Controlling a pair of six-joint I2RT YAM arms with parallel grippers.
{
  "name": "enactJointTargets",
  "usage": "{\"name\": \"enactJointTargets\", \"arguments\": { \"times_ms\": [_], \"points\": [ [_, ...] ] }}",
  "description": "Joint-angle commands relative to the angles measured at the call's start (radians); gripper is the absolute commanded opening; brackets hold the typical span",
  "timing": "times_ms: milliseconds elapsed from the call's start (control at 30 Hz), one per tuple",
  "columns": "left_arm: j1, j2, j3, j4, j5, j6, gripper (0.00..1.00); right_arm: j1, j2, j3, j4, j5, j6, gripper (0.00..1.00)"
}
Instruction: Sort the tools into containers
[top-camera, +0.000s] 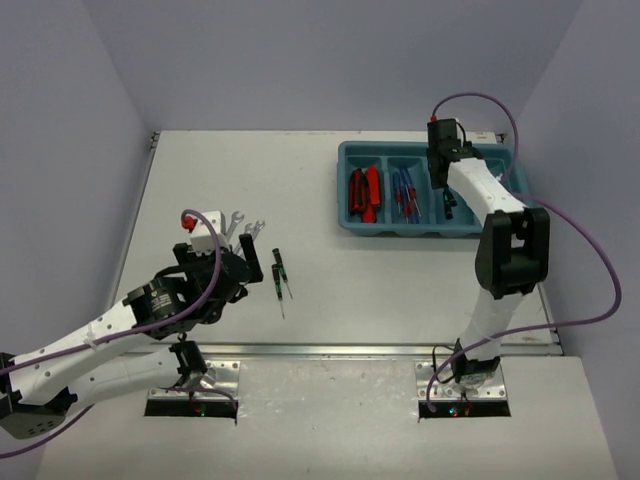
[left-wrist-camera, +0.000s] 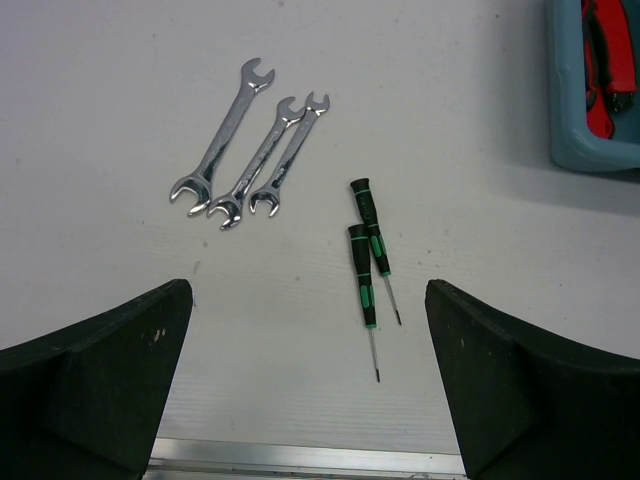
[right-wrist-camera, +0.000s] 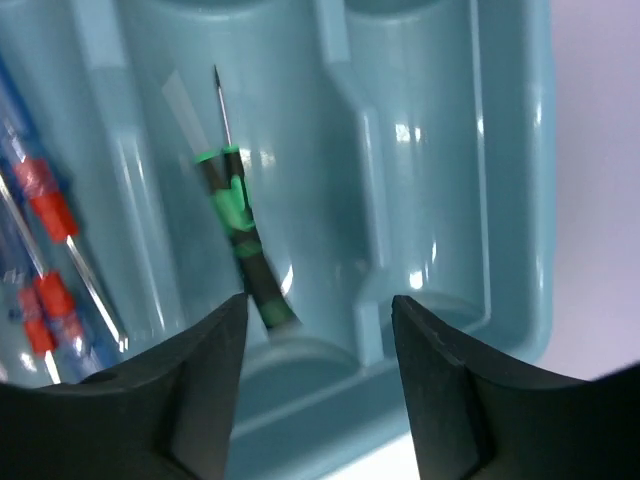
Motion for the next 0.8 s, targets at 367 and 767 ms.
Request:
{"name": "enactJointTargets", "arguments": {
  "times_ms": [367,767],
  "points": [
    [0.007,0.046,0.016,-0.01,-0.043,-0.03,1.0,0.451,-0.541,-0.495,0.319,-0.73,0.489,0.99],
    [0.009,-0.018,0.009,-0.009,-0.047,-0.043,1.0,0.817,-0.043,-0.212,0.274,-0.482,0.563,0.98]
  ]
}}
